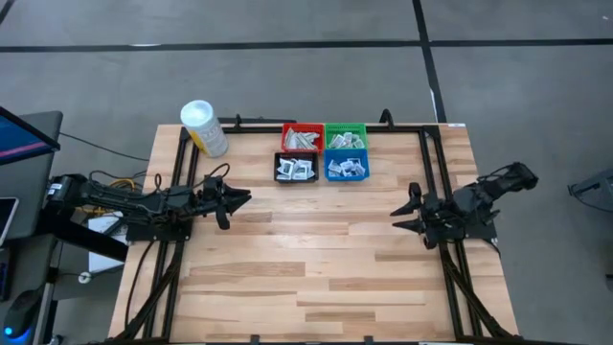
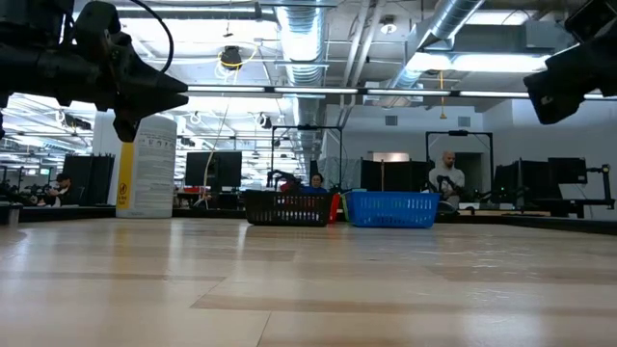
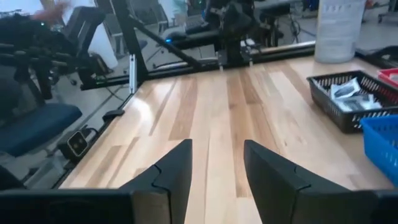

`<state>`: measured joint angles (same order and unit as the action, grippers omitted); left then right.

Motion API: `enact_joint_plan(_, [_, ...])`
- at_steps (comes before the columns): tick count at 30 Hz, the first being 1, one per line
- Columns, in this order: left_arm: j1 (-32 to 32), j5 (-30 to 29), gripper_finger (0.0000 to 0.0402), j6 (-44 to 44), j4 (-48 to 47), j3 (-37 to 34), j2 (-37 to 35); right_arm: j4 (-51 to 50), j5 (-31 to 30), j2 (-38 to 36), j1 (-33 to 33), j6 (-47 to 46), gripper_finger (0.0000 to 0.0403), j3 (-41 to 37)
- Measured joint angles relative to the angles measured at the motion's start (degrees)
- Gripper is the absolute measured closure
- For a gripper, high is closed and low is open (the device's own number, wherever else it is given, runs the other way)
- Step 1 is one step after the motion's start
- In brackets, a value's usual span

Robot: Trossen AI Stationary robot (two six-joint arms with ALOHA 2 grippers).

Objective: Pick & Place First Aid Supplies
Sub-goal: Return to Home Position

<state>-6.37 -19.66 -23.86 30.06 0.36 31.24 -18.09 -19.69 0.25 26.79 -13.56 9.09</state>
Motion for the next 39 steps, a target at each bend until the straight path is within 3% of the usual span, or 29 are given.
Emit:
enact_joint_plan(7, [-0.02,0.00,0.0302,0.01,-0.09,0.00,-2.17,1.28,-1.35,0.01,0.04,-1.01,0.0261,-1.97])
enact_joint_plan(18, [0.26,-0.02,0.0302,0.02,0.07,0.00,-19.88,1.40,-1.37,0.38,0.15,-9.65,0.0264,-3.38])
enact_joint_plan(27, [0.66,-0.02,0.0302,0.00,-0.85,0.00,-24.07,1.34,-1.35,0.40,0.13,-8.59,0.0259,-3.38])
enact_joint_plan(33, [0.67,-0.02,0.0302,0.00,-1.36,0.00,-30.89,1.29,-1.35,0.40,0.13,-8.57,0.0262,-3.38])
enact_joint_plan(39, [0.68,-0.02,0.0302,-0.01,-1.71,0.00,-31.19,1.18,-1.33,0.43,0.13,-8.55,0.0259,-3.38])
